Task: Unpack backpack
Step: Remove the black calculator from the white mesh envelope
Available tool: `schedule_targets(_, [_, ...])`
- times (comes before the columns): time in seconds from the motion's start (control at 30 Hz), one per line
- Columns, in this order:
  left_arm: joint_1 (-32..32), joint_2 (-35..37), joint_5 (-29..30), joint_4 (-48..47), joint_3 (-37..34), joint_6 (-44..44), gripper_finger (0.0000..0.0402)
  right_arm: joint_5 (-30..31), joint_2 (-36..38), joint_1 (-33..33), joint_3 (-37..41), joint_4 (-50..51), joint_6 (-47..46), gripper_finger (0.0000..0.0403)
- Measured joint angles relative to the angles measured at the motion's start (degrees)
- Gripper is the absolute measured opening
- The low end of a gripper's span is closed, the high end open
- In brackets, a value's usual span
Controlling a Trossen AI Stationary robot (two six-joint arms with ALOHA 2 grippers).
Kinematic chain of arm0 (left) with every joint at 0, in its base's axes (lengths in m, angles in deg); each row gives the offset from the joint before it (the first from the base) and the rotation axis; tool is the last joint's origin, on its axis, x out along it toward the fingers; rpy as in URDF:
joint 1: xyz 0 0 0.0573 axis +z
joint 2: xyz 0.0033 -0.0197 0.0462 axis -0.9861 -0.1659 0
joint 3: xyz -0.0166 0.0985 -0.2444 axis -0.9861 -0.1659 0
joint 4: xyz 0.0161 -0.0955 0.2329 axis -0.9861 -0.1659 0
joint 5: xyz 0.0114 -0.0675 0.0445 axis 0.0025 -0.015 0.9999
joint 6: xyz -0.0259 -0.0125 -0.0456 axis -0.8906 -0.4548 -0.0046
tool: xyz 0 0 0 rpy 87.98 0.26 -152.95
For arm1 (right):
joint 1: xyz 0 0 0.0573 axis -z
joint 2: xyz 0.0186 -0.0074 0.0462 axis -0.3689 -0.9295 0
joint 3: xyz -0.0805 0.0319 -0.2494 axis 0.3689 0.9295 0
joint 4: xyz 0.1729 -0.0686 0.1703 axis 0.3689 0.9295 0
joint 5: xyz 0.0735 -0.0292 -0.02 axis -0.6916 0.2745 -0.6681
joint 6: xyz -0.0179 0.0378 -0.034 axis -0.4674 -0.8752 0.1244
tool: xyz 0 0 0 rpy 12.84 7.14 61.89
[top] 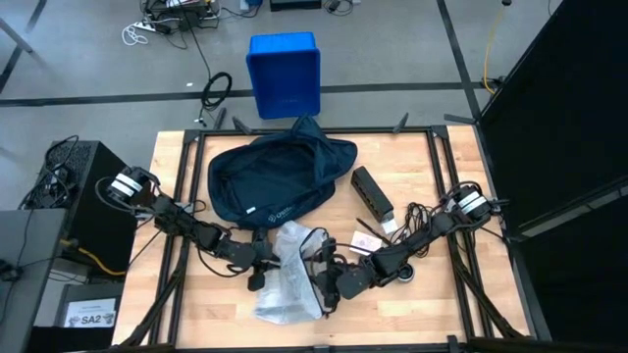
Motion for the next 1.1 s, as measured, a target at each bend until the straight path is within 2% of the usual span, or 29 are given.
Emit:
schedule_targets(0.23, [0.0, 0.0, -0.04, 0.0, 0.02, 0.01, 0.0062, 1.29, 0.0, -0.63, 0.0, -2.36, 1.53, 0.0237])
schedule_targets(0.67, [0.0, 0.0, -0.17, 0.0, 0.02, 0.05, 0.0062, 1.02, 0.0, -0.96, 0.0, -2.35, 3.99, 0.0215])
schedule_targets(1.1, [-0.02, 0.0, -0.12, 0.02, 0.02, 0.06, 0.0062, 0.87, 0.0, -1.16, 0.0, -3.24, 5.42, 0.0289])
